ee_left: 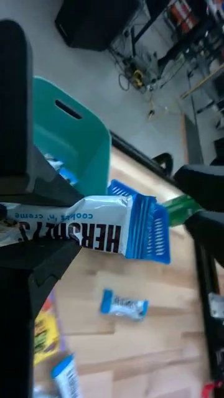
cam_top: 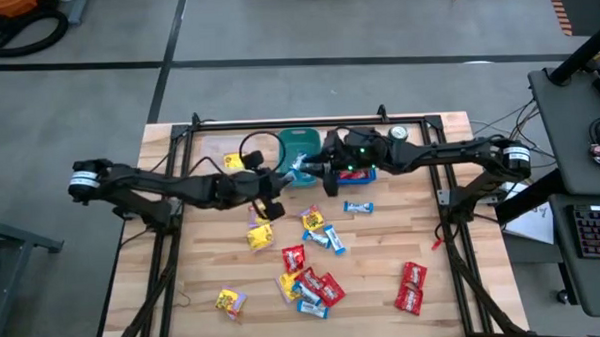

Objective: Sort candy
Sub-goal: Put the white chocolate into the green bin

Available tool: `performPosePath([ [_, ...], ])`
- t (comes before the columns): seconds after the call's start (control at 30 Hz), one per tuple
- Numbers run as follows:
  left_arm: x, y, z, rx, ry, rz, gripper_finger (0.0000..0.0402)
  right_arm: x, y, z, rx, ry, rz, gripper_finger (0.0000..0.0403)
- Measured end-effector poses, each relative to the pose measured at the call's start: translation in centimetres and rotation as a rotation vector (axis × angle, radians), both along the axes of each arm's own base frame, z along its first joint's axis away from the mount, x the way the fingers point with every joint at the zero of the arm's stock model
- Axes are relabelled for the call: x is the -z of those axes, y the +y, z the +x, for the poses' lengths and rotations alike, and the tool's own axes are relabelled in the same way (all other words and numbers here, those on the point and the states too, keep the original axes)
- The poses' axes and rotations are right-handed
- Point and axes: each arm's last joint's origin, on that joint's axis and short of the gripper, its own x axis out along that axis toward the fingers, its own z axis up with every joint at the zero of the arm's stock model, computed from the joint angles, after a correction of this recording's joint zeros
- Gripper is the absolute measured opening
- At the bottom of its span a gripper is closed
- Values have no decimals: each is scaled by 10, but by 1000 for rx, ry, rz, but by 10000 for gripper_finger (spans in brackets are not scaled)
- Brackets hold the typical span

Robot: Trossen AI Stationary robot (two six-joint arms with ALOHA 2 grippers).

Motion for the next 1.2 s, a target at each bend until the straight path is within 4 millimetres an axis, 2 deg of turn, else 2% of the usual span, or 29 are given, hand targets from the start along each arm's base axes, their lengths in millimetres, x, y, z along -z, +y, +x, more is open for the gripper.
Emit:
performPosePath([
  [0.1,2,2,9,-9,-67,-2,50,-1,-1,2,4,-53,5,137],
  [0.23,8,3,20,-12,-120,1,50,6,-2,6,26,-34,10,137],
  [0.57,11,6,36,-28,-129,-3,50,16,-4,10,38,-1,14,137],
  [0.97,8,7,37,-73,-142,7,50,16,-4,10,41,0,11,134],
  [1.2,6,7,38,-78,-166,-5,50,16,-4,10,42,0,11,104],
])
